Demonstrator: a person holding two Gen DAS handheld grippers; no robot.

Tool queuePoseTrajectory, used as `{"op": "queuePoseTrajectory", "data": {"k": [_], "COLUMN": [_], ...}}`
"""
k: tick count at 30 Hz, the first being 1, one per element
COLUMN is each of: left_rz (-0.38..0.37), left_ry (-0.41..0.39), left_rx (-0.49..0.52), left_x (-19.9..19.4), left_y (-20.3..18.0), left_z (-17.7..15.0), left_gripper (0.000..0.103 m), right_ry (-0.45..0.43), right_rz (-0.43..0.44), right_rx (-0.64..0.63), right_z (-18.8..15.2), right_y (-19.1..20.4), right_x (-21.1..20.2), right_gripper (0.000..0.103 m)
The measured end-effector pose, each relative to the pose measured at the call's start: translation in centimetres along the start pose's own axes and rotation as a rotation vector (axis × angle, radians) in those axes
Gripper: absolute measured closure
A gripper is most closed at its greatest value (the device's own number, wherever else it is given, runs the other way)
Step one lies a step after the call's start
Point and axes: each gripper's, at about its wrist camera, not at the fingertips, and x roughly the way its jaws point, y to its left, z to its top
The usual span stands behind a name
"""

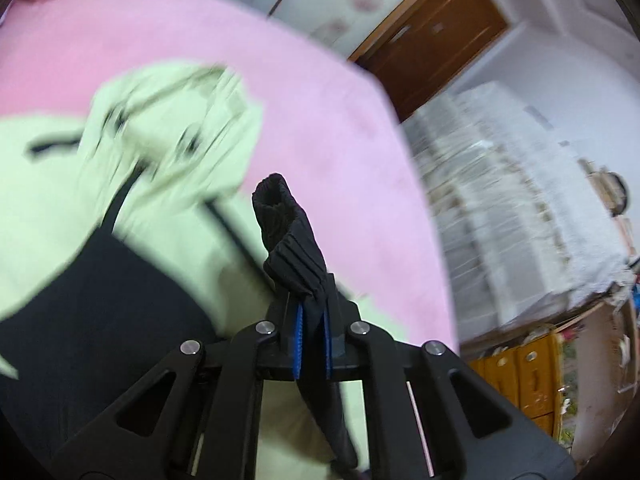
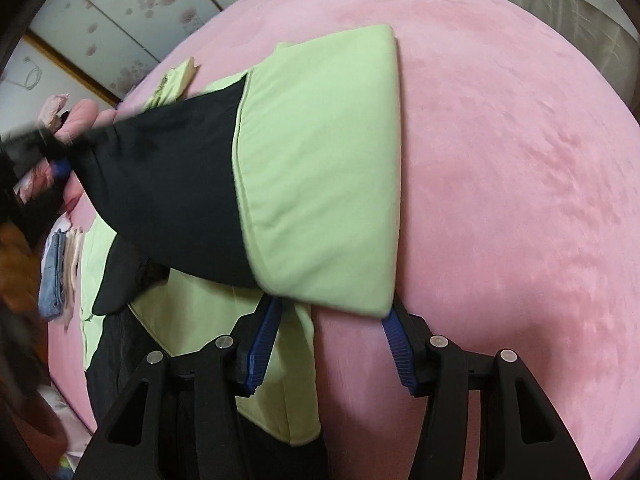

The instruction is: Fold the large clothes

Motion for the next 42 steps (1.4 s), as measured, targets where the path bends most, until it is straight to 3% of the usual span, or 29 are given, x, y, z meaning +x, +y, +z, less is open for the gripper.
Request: {"op": "queuePoseTrajectory", "data": {"k": [3, 6, 9, 11, 13, 16, 19, 21, 25, 28, 32, 39, 42], "left_rz": [-0.049, -0.048, 0.052, 0.16, 0.277, 0.458, 0.567, 0.564, 0.509, 0.528, 0.611, 0.672, 0.701], "left_ry": [-0.103, -0.204, -0.282, -0.296, -0.274, -0.137, -0.039, 0.008, 0.018, -0.001, -0.024, 0.08, 0.107], "left_rx": [0.007, -0.02, -0.027, -0.026, -0.037, -0.087, -0.117, -0.137, -0.143, -0.13, -0.179, -0.176, -0.204], "left_x": [-3.1, -7.1, -10.0, -10.7, -10.3, -8.1, -5.9, -5.0, -4.8, -5.6, -7.2, -6.7, -6.3], "left_y": [-0.7, 0.7, 3.3, 5.7, 8.5, 13.3, 16.0, 16.8, 16.4, 15.9, 17.3, 19.9, 21.4], "left_z": [2.6, 4.8, 6.1, 6.0, 5.1, 3.1, 1.0, -0.8, -2.2, -2.8, -1.9, -3.2, -3.9], "left_gripper": [0.098, 0.098, 0.098, 0.098, 0.098, 0.098, 0.098, 0.098, 0.098, 0.098, 0.098, 0.098, 0.098], "right_ry": [-0.036, -0.063, -0.065, -0.071, -0.07, -0.064, -0.073, -0.078, -0.079, -0.106, -0.149, -0.139, -0.129], "right_rz": [0.007, -0.011, -0.015, -0.016, -0.024, -0.04, -0.068, -0.094, -0.102, -0.098, -0.042, 0.069, 0.084], "right_rx": [-0.004, -0.048, -0.095, -0.128, -0.155, -0.19, -0.262, -0.34, -0.435, -0.474, -0.314, 0.027, 0.104], "right_z": [0.9, 1.7, 2.3, 2.4, 2.4, 2.4, 2.6, 3.0, 4.1, 4.2, 4.5, 3.8, 3.3], "right_y": [0.0, 0.7, 1.4, 1.8, 2.0, 2.3, 2.9, 3.4, 4.8, 5.8, 4.0, -1.2, -2.0], "right_x": [-0.1, 0.3, 0.9, 1.0, 1.2, 1.7, 2.4, 3.0, 3.2, 2.3, 0.1, 0.2, 0.3], "right_gripper": [0.051, 0.051, 0.051, 0.051, 0.051, 0.051, 0.051, 0.051, 0.051, 0.051, 0.051, 0.049, 0.047]}}
